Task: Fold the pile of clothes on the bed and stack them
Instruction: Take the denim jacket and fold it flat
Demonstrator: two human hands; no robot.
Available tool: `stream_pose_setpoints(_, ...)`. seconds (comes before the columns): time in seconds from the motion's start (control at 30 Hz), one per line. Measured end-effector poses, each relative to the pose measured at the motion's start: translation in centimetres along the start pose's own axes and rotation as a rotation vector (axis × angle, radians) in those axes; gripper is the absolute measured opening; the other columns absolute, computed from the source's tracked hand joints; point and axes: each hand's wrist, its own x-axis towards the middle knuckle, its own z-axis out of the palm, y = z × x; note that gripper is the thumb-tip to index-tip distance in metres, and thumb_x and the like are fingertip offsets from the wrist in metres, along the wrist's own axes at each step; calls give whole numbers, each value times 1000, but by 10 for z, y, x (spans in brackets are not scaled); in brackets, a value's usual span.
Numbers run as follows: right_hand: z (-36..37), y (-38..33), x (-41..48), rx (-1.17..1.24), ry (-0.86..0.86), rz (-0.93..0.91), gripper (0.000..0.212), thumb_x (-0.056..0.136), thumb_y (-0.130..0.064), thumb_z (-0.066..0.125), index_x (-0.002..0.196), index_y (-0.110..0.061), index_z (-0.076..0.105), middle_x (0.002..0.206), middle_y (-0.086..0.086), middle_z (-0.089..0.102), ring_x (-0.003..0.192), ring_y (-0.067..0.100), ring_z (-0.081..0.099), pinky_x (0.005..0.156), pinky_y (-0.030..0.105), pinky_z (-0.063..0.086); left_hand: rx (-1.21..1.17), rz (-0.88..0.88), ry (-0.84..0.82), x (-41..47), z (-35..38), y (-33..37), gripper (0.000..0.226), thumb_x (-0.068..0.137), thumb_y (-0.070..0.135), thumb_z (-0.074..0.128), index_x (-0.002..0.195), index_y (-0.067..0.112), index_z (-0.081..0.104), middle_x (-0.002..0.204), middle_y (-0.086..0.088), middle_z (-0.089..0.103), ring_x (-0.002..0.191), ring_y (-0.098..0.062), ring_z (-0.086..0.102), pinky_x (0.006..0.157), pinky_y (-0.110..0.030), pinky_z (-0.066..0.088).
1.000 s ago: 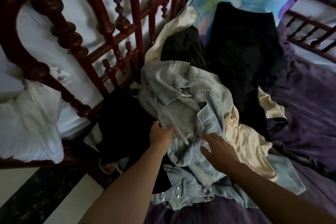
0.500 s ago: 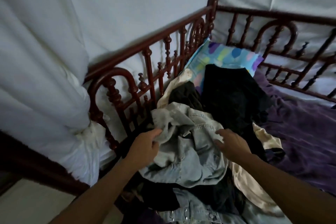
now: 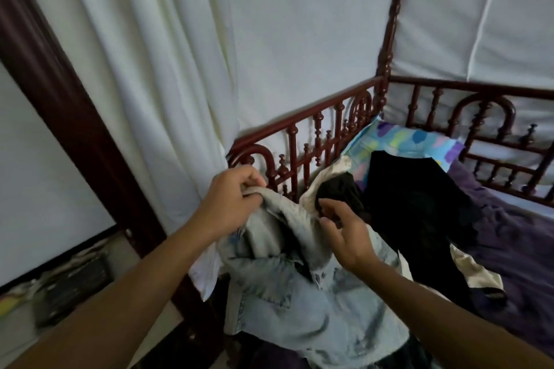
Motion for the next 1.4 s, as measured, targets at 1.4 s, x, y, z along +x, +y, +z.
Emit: stream_pose_setpoints(1.4,-444,-125,-314,-827,354,694,19,84,-35,62,74,-19,65,73,1,63,78,22,61,65,34,45,17,577,-279,17,242,315,8,85,14,62,87,6,62,92,-28,65,87,-45,61,70,-42,48)
